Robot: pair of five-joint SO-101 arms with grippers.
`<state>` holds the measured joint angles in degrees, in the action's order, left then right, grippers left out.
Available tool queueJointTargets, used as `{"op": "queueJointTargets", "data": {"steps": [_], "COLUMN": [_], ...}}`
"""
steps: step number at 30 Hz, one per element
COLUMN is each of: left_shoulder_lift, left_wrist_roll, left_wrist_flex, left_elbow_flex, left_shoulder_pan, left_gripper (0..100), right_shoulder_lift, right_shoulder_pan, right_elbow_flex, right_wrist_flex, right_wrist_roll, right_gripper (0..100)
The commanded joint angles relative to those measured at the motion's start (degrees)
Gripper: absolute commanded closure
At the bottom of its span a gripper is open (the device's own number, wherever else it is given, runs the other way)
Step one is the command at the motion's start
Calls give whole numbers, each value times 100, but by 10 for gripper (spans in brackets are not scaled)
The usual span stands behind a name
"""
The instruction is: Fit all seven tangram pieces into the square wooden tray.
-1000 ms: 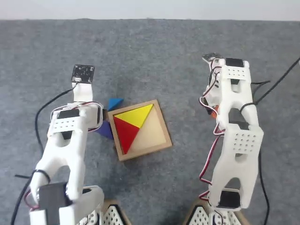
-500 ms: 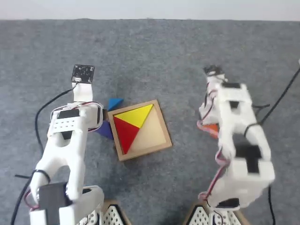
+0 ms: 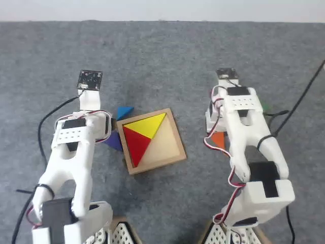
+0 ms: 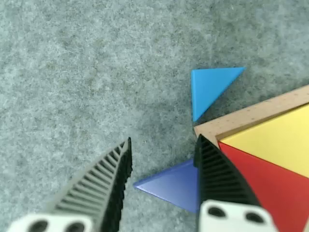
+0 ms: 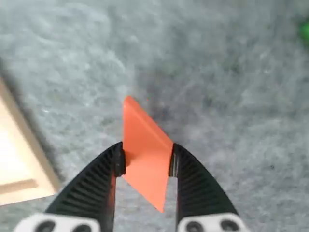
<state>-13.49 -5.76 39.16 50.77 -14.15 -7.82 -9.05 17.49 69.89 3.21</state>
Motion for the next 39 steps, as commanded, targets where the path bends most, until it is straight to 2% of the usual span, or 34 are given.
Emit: {"op": "queueJointTargets", "data": {"steps": [1, 7, 19, 30, 39], "left_shoulder_lift": [-255, -255, -255, -255, -255], "left_wrist_roll": [26, 26, 26, 26, 26], "left_wrist_flex": [-123, -123, -123, -114, -114], "left_elbow_flex": [-13, -13, -13, -13, -13], "left_shoulder_pan": [-26, -26, -26, -18, -26], "left_gripper": [790, 790, 790, 790, 790], "right_shoulder_lift": [40, 31, 22, -1086, -1051], "right_shoulder_pan": [-92, -48, -593, 180, 690], "right_elbow_flex": [-334, -316, 141, -396, -686], "right_wrist_flex": [110, -154, -611, -488, -382], "right_wrist_roll": [97, 211, -35, -229, -229], "right_gripper": [909, 806, 801, 804, 805]}}
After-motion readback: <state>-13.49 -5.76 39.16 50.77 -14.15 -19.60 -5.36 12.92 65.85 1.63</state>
